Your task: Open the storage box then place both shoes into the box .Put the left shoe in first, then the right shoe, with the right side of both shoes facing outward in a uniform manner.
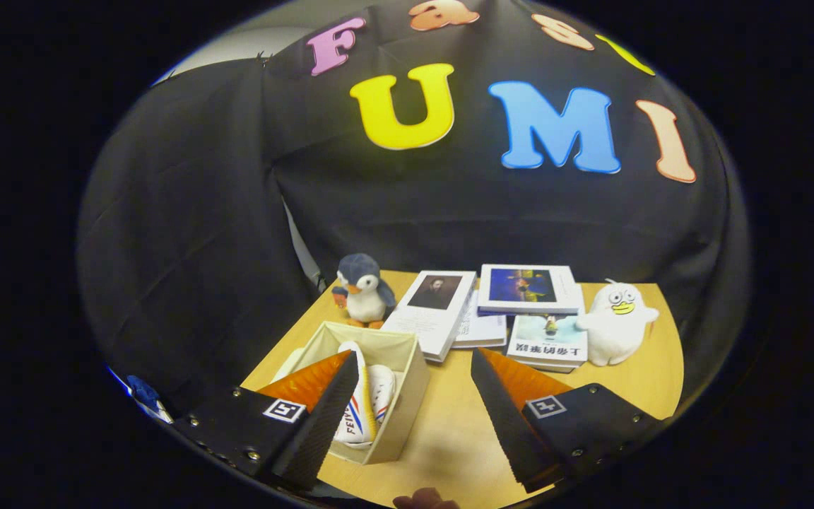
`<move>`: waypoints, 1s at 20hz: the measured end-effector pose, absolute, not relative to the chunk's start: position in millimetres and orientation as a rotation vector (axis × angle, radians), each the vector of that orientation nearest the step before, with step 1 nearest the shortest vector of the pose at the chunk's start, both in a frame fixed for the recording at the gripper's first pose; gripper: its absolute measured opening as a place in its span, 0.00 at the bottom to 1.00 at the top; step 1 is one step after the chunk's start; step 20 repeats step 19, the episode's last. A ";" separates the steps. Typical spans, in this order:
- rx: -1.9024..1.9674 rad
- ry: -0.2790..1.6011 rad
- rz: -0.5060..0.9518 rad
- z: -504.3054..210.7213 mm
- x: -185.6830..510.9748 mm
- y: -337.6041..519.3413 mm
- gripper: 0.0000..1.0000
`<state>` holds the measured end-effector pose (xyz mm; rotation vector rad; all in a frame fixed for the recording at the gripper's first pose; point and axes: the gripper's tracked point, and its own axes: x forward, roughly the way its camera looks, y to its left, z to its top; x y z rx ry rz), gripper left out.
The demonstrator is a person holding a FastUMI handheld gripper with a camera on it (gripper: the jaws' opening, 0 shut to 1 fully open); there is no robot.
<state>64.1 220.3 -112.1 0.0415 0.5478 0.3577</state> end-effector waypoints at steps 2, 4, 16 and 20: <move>0.049 0.445 0.293 -84.3 61.6 192.2 0.98; 0.055 0.336 0.236 -51.7 57.3 167.3 0.98; 0.070 0.009 0.035 56.5 19.2 87.8 0.98; 0.061 -0.009 0.024 63.9 15.6 78.5 0.98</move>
